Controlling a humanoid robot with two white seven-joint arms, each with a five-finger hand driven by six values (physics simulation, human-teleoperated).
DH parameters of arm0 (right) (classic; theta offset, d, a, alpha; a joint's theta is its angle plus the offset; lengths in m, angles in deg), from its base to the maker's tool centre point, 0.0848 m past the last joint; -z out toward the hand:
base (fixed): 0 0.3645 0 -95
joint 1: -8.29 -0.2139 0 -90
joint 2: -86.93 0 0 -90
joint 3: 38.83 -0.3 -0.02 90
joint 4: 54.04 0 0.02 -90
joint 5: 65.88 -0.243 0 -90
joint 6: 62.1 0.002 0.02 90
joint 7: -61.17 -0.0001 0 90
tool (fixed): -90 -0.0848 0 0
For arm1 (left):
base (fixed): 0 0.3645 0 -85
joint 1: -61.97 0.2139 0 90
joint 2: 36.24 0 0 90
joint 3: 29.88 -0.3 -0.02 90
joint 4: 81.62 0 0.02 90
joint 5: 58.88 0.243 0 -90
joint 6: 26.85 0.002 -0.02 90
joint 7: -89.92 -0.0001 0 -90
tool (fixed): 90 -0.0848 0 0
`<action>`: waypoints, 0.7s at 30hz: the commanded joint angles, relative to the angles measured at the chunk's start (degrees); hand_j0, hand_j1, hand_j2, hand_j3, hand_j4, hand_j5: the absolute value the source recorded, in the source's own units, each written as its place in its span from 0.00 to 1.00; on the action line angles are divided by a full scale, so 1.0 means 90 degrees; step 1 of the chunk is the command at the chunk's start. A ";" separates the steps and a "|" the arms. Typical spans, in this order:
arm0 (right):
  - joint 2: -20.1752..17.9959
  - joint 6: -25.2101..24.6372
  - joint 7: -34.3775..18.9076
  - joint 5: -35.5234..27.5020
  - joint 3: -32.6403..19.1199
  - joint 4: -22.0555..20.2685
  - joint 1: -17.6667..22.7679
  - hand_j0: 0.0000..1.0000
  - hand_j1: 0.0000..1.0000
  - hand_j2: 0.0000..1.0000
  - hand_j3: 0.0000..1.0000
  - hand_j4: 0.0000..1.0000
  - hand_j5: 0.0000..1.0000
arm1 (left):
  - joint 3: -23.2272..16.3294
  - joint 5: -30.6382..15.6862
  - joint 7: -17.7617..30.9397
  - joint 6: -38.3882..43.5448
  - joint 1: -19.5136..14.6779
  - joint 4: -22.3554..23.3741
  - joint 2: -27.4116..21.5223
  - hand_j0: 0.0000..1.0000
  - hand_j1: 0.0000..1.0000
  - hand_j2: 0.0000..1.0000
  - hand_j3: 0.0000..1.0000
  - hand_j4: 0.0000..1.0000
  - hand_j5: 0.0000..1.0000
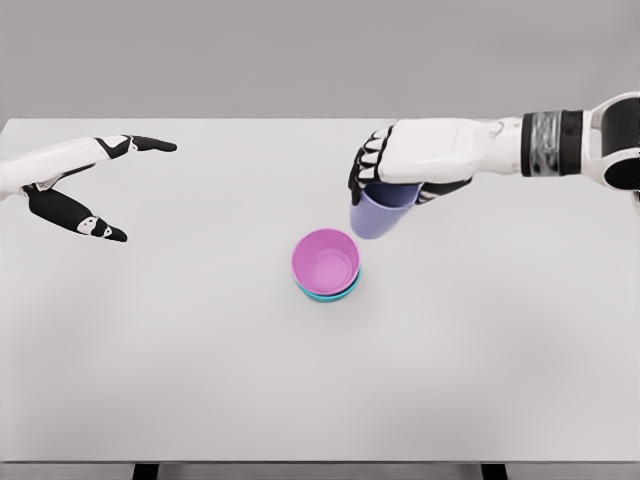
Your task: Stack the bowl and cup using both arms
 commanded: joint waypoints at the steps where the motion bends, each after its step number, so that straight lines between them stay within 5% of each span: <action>1: 0.0040 -0.0021 0.0005 -0.0046 0.0027 -0.0312 0.0000 0.63 0.63 0.63 0.63 0.63 0.63 | 0.0004 -0.0052 -0.0002 0.0017 0.0000 -0.0002 0.0003 1.00 1.00 1.00 1.00 1.00 1.00; 10: 0.0195 -0.0021 0.0005 -0.0105 0.0291 -0.1094 0.0068 0.63 0.63 0.63 0.63 0.63 0.63 | 0.0004 -0.0052 -0.0002 0.0017 0.0000 -0.0012 0.0003 1.00 1.00 1.00 1.00 1.00 1.00; 21: 0.0567 -0.0021 0.0005 -0.0154 0.0398 -0.0459 0.0078 0.65 0.65 0.65 0.65 0.65 0.65 | 0.0004 -0.0052 -0.0002 0.0017 0.0000 -0.0012 -0.0007 1.00 1.00 1.00 1.00 1.00 1.00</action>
